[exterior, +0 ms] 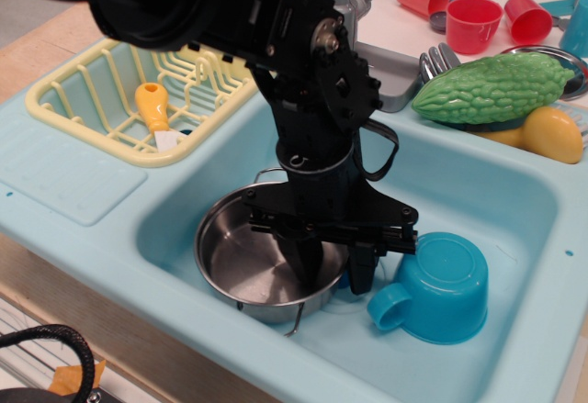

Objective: Put pot or pan from sink into drying rack

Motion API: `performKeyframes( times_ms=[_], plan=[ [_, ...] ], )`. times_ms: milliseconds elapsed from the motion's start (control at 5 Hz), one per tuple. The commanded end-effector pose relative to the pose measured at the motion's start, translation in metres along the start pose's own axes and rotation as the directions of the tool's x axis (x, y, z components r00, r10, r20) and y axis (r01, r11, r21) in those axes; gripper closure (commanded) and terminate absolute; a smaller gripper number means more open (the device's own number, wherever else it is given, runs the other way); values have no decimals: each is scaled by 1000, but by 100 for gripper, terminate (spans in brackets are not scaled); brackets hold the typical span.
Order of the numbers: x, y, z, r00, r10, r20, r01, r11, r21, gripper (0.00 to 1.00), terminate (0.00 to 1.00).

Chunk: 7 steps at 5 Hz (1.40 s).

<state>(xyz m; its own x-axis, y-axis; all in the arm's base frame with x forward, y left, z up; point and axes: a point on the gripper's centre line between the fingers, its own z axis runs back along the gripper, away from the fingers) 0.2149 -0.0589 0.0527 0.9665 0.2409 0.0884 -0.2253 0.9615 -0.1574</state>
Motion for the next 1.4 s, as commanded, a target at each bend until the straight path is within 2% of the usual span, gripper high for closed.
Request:
performKeyframes(
  times_ms=[0, 200, 400, 800, 1000, 1200],
  plan=[
    [1, 1, 4, 1000, -10, 0, 10, 1000, 4, 100, 0],
    [3, -5, 13, 999, -40, 11, 39, 999, 26, 100, 0],
    [9, -18, 30, 997, -73, 12, 72, 994, 77, 100, 0],
    [5, -32, 53, 997, -63, 40, 56, 987, 149, 100, 0],
    [0, -31, 66, 996, 11, 86, -28, 979, 200, 100, 0],
    [5, -26, 87, 987, 72, 145, -103, 970, 220, 100, 0]
  ],
)
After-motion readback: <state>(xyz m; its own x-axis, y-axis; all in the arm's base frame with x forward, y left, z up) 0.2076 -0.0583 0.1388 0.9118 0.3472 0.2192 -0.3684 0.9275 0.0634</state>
